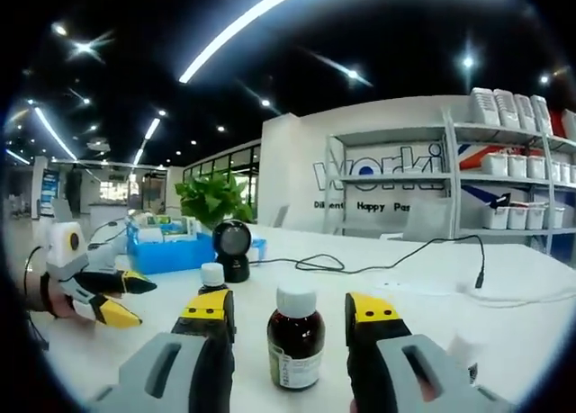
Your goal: Rotate the medicine bottle to make it face forward pick up the medicine bottle inspect the drug traceability code place the medicine on the table
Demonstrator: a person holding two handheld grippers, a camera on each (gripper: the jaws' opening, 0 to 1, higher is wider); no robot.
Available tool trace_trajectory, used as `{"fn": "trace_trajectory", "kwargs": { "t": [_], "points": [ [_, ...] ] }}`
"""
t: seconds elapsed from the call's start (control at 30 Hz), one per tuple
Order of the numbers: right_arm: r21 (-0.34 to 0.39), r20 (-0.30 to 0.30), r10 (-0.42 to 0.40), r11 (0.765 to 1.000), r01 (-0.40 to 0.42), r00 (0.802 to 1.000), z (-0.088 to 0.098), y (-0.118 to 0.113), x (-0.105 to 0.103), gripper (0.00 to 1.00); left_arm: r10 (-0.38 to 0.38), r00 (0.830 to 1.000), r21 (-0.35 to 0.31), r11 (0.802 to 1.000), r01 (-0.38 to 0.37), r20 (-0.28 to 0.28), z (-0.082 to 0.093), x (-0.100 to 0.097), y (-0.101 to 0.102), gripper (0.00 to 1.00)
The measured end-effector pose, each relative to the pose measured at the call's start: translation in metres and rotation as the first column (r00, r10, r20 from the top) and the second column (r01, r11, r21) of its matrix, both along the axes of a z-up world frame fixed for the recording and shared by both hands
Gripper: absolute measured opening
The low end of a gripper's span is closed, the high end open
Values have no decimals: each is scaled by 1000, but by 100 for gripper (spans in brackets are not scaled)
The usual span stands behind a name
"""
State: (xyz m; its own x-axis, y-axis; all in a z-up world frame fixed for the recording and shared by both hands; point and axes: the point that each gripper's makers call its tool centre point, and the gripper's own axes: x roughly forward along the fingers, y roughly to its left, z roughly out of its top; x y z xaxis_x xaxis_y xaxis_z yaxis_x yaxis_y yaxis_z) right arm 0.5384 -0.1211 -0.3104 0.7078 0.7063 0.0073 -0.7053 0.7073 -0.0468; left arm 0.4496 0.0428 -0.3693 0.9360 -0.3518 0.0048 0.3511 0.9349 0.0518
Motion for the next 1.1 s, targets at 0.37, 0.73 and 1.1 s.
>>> {"fn": "trace_trajectory", "kwargs": {
  "t": [0.37, 0.73, 1.1],
  "points": [
    [-1, 44, -19, 1000, 19, 999, 7, -34, -36, 43, -2, 1000, -39, 999, 2, 3, 3, -2, 0, 39],
    [89, 71, -122, 989, 116, 990, 1, -98, -64, 42, 1, 1000, -70, 998, 0, 8, 7, -5, 0, 39],
    [86, 38, -146, 986, 143, 989, -18, -118, -64, 41, 17, 1000, -119, 993, -17, -7, 9, -6, 8, 39]
  ]
}}
